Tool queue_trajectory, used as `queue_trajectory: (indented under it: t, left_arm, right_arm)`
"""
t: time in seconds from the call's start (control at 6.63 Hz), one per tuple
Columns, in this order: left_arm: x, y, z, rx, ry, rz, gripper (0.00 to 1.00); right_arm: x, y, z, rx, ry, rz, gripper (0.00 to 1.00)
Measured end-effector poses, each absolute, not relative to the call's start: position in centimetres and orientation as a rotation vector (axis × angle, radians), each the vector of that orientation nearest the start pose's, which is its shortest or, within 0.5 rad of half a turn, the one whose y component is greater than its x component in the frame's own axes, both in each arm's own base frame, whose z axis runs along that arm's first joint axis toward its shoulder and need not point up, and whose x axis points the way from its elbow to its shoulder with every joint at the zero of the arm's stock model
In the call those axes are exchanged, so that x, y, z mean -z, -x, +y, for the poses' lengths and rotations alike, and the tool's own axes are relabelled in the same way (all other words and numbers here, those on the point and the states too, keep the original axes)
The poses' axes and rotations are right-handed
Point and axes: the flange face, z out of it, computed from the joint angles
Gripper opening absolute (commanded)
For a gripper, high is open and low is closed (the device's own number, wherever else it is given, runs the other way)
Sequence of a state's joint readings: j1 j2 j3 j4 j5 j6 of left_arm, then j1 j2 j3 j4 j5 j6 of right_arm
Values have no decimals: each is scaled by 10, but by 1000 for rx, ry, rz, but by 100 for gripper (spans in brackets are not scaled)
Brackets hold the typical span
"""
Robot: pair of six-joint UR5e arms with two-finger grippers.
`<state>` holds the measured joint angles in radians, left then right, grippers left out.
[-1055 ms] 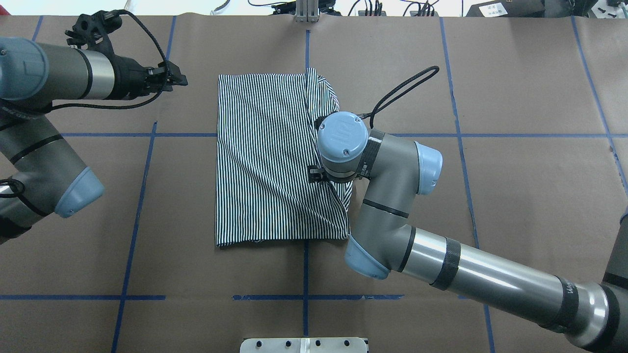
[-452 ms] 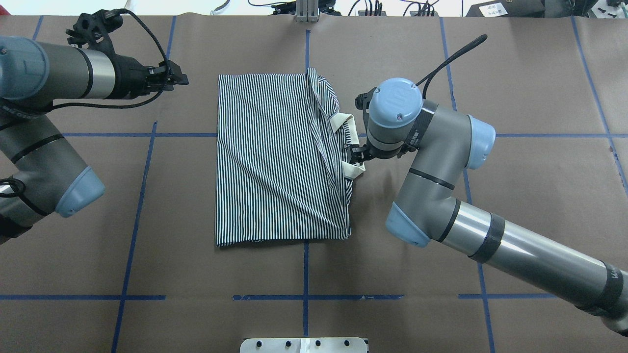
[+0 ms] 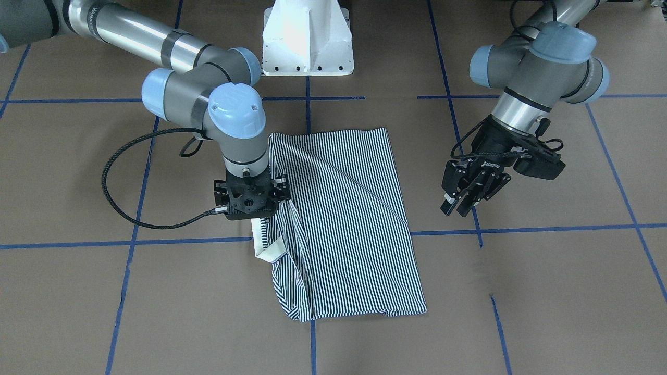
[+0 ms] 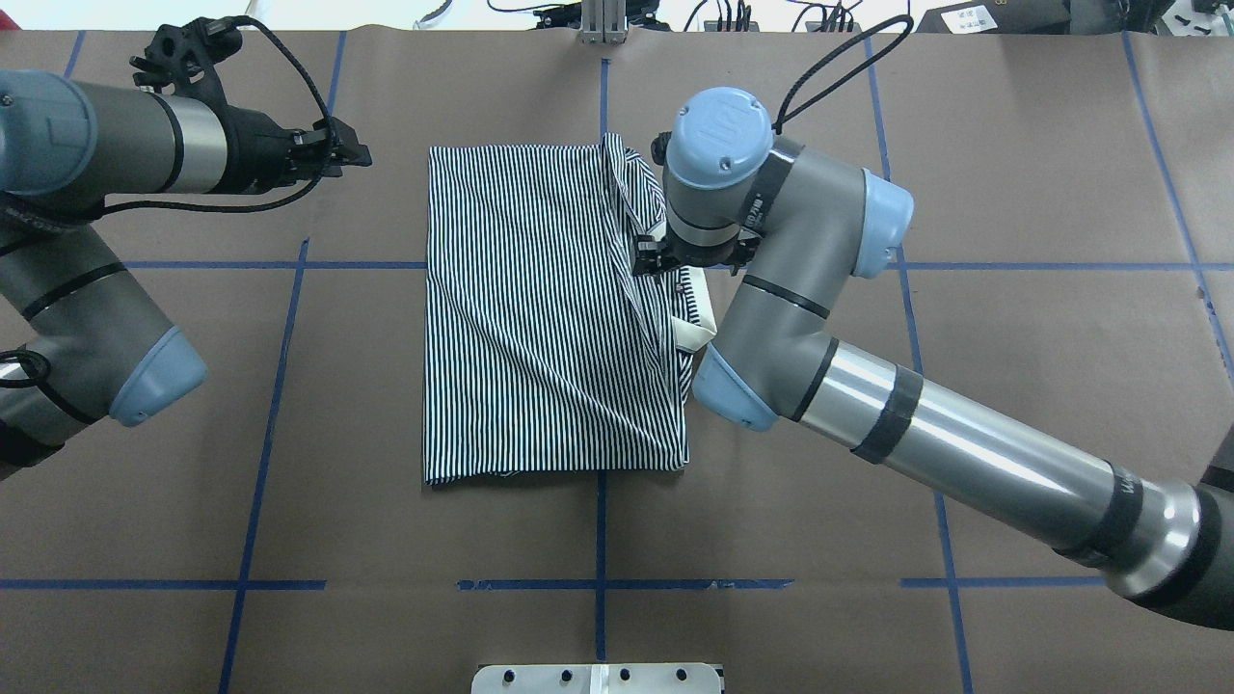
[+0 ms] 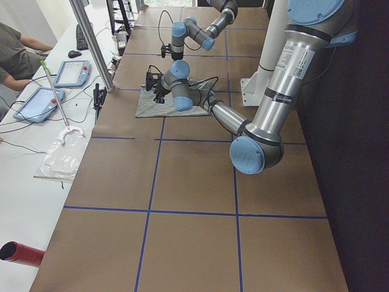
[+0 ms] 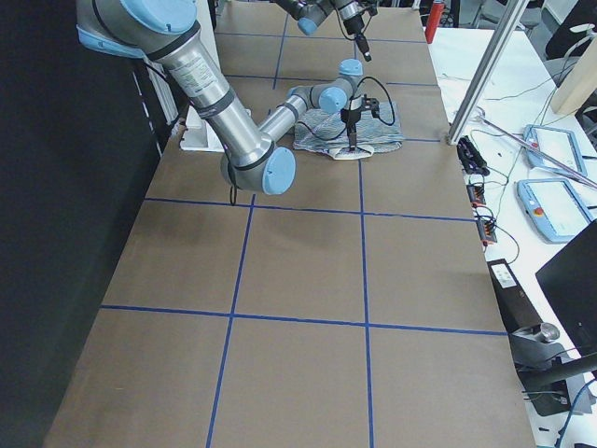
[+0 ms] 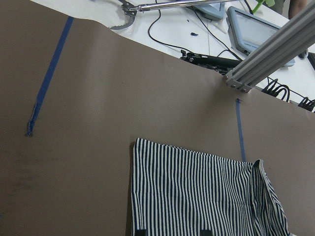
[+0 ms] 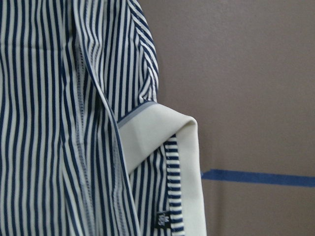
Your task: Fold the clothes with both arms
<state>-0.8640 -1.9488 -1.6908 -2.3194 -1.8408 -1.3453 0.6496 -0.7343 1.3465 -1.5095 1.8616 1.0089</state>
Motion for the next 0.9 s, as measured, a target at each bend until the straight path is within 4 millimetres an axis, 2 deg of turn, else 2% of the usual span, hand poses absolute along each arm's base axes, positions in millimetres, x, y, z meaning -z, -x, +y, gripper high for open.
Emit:
queue_trajectory:
  t: [0.3, 0.6, 0.9]
  left_arm:
    - [-306, -324, -544, 383, -444, 1188, 47]
    - [-306, -323, -544, 384, -444, 1189, 47]
    - [-306, -322, -543, 384, -444, 1190, 47]
  right_arm:
    - [-232, 583, -568, -10, -156, -726, 100]
    - [-229, 604, -561, -2, -154, -729, 100]
    - [-235, 614, -553, 11, -156, -716, 100]
